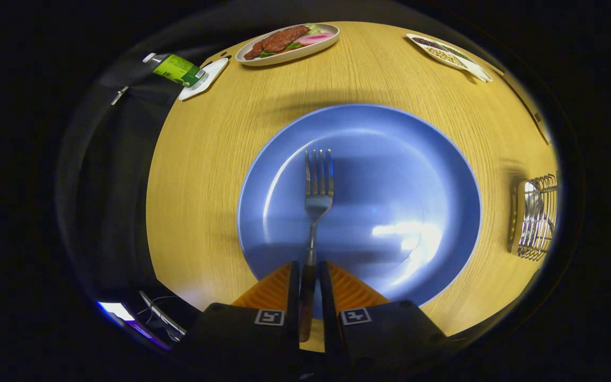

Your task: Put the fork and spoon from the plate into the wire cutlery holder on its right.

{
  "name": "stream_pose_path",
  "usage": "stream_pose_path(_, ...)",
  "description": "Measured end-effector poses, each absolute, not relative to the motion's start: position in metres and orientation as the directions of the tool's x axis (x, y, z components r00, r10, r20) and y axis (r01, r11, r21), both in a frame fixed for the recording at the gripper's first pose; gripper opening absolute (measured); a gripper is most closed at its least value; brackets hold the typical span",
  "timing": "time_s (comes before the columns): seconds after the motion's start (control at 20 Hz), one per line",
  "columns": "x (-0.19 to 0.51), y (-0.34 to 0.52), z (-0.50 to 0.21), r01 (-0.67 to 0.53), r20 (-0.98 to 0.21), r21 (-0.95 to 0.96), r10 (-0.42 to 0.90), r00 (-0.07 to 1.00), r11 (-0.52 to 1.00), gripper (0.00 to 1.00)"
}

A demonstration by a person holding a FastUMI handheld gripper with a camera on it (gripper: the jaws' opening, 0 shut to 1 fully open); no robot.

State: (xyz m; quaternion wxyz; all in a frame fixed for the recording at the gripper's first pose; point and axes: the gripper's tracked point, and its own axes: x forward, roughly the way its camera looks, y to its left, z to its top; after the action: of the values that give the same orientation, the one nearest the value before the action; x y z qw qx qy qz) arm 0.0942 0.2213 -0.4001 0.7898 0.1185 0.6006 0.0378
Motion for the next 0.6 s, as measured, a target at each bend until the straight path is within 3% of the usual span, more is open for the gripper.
stream_pose_path(0.1, 0.092, 0.223, -0.403, 0.057, -0.94, 0.236, 0.213, 0.266, 0.97, 0.24)
stream_pose_path(0.25, 0.09, 0.224, -0.403, 0.033, -0.932, 0.261, 0.243, 0.269, 0.965, 0.12)
stream_pose_path(0.45, 0.082, 0.23, -0.395, -0.106, -0.905, 0.3, 0.318, 0.283, 0.948, 0.08)
stream_pose_path(0.6, 0.074, 0.228, -0.386, -0.139, -0.895, 0.31, 0.338, 0.291, 0.941, 0.05)
